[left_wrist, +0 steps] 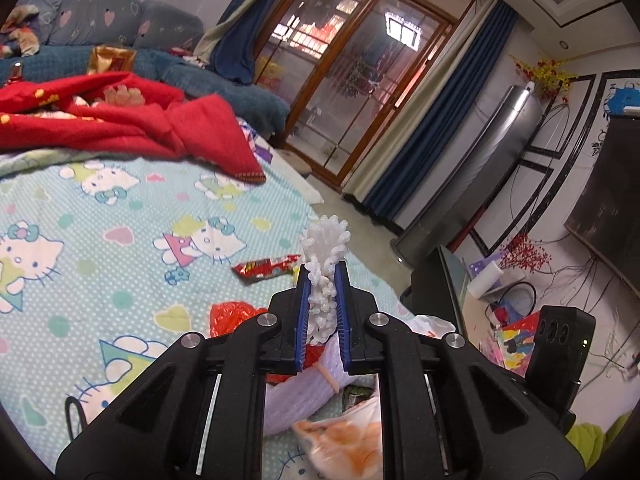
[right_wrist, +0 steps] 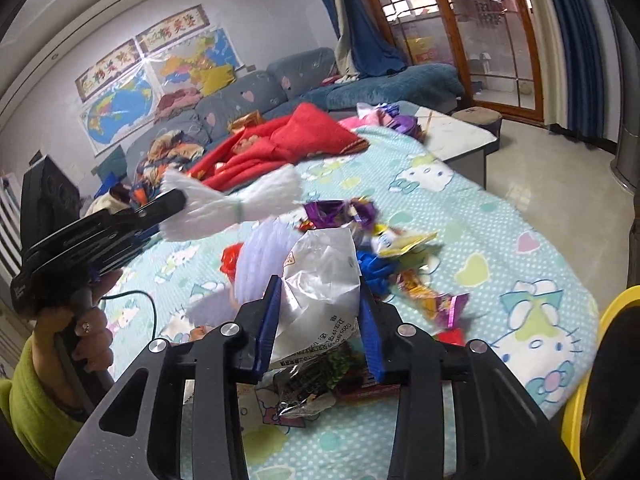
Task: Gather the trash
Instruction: 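Carry the white foam net and plastic bag over the yellow bin with both grippers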
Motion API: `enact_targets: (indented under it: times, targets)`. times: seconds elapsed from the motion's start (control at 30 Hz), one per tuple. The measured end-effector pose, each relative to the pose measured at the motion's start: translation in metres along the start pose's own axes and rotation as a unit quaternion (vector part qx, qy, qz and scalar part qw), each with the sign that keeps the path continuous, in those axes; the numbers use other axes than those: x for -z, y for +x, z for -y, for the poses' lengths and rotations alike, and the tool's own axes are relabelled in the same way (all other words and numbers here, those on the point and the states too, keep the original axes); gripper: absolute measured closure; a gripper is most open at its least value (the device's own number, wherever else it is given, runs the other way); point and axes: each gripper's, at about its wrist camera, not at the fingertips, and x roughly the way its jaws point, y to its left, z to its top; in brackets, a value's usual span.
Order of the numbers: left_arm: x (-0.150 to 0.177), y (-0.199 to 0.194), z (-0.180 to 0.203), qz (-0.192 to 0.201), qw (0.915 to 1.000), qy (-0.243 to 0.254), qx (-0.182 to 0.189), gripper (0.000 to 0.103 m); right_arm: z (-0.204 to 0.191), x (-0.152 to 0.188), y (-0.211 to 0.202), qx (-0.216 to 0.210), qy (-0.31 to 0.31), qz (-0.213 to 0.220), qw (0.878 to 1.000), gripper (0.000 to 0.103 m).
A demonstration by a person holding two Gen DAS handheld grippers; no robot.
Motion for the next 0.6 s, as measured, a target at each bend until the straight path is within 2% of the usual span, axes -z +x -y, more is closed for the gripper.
enact_targets:
  times: [0.3,0.6]
  targets:
    - [-0.004,-0.020,0.020,0.021,0.9994,0.021,0.017,0.096,0.015,-0.009,-0.030,0.020,0.019,0.039,0.999,0.068]
    - [0.002,-0.027,0.046,0.022,0.9980,0.045,0.037,0.096,0.037,-0.020,-0.063,0.058,0.034,0.097,0.993,0.068]
